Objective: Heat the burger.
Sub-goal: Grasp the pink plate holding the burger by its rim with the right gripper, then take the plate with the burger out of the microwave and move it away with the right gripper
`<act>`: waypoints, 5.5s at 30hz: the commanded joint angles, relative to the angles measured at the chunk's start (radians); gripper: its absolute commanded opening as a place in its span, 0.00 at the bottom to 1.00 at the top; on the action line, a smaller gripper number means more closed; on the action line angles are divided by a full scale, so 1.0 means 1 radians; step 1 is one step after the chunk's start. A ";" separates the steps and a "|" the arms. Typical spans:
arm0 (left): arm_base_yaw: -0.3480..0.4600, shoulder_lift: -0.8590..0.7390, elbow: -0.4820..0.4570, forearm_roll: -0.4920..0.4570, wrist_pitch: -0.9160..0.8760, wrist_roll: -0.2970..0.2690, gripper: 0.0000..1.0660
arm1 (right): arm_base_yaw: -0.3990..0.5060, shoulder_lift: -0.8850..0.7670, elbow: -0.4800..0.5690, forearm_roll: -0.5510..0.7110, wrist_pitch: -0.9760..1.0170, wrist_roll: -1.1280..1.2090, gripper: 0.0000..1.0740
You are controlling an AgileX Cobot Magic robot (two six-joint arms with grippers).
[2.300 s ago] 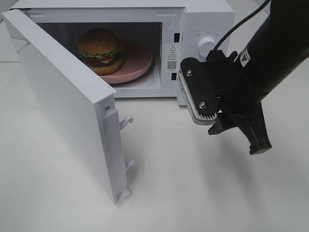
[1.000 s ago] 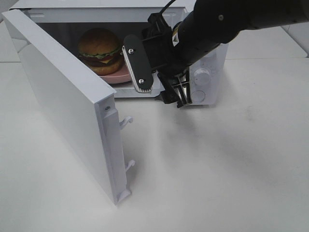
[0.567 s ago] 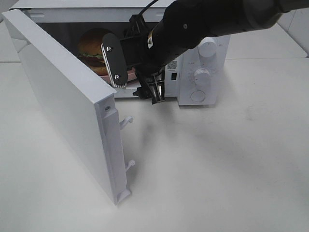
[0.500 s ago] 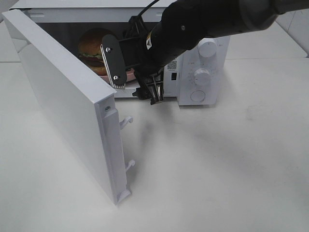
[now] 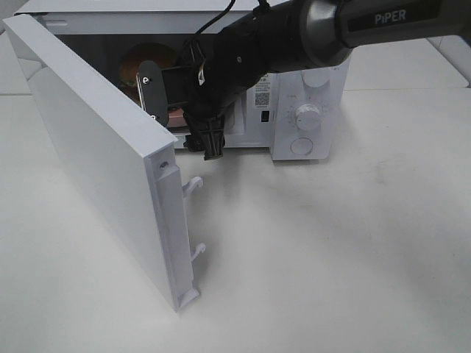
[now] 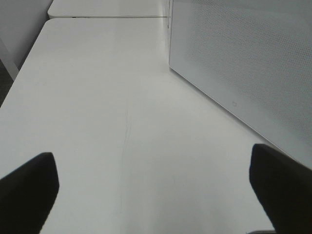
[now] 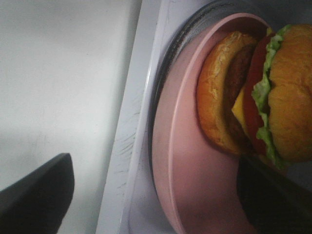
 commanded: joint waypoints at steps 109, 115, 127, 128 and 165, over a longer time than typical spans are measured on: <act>0.000 -0.006 0.004 -0.003 -0.012 -0.004 0.94 | -0.043 -0.281 0.279 0.420 0.084 -0.722 0.00; 0.000 -0.006 0.004 -0.003 -0.012 -0.004 0.94 | -0.043 -0.332 0.355 0.420 0.063 -0.722 0.00; 0.000 -0.006 0.004 -0.003 -0.012 -0.004 0.94 | -0.043 -0.463 0.532 0.420 0.010 -0.722 0.00; 0.000 -0.006 0.004 -0.003 -0.012 -0.004 0.94 | -0.043 -0.463 0.532 0.420 0.010 -0.722 0.00; 0.000 -0.006 0.004 -0.003 -0.012 -0.004 0.94 | -0.043 -0.907 0.986 0.424 -0.056 -0.650 0.00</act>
